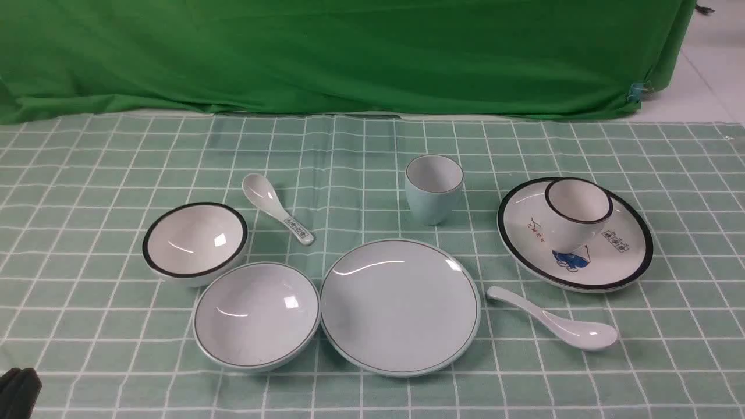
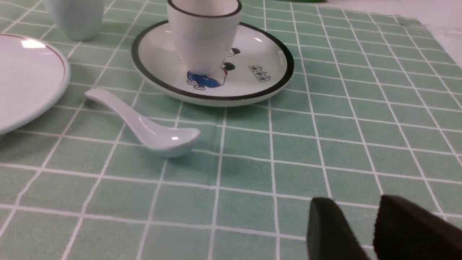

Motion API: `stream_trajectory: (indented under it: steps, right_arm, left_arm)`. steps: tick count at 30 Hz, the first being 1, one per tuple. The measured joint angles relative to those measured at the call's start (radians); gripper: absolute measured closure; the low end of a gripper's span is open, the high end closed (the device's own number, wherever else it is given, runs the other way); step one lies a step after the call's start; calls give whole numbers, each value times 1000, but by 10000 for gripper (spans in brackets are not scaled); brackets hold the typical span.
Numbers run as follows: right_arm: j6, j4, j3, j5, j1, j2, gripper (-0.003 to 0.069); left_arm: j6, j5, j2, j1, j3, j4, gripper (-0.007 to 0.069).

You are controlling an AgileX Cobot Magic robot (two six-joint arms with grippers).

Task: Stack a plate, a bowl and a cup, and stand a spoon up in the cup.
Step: Use the left arm to grab a blue rice bowl

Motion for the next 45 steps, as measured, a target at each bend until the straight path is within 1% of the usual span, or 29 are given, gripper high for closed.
stream_trajectory:
  steps: [24, 26, 27, 29, 30, 31, 32, 33, 34, 37, 38, 40, 41, 42, 45]
  right_arm:
    - [0, 0, 0, 0, 0, 0, 417]
    - [0, 0, 0, 0, 0, 0, 417]
    - [0, 0, 0, 0, 0, 0, 417]
    - [0, 0, 0, 0, 0, 0, 417]
    - [0, 0, 0, 0, 0, 0, 417]
    - [0, 0, 0, 0, 0, 0, 417]
    - [0, 0, 0, 0, 0, 0, 417]
    - [0, 0, 0, 0, 0, 0, 417]
    - [0, 0, 0, 0, 0, 0, 417]
    - [0, 0, 0, 0, 0, 0, 417]
    - [0, 0, 0, 0, 0, 0, 417]
    - [0, 0, 0, 0, 0, 0, 417]
    - [0, 0, 0, 0, 0, 0, 417]
    - [0, 0, 0, 0, 0, 0, 417]
    - [0, 0, 0, 0, 0, 0, 417]
  left_arm:
    - [0, 0, 0, 0, 0, 0, 608]
    - [-1, -29, 0, 0, 0, -3, 608]
    - [-6, -51, 0, 0, 0, -22, 608]
    - [-46, -116, 0, 0, 0, -117, 608]
    - [-59, -122, 0, 0, 0, -146, 608]
    - [-123, -175, 0, 0, 0, -270, 608]
    - [-141, -187, 0, 0, 0, -301, 608]
    - [-188, -224, 0, 0, 0, -380, 608]
    - [-219, -254, 0, 0, 0, -426, 608]
    - [-273, -321, 0, 0, 0, -486, 608]
    - [-284, -300, -1, 0, -9, -490, 608]
    - [-281, -176, 6, 0, -84, -460, 608]
    - [-251, -85, 36, -1, -149, -433, 608]
    - [-236, -53, 43, -1, -173, -427, 608]
    - [-74, 246, 222, -5, -381, -404, 608]
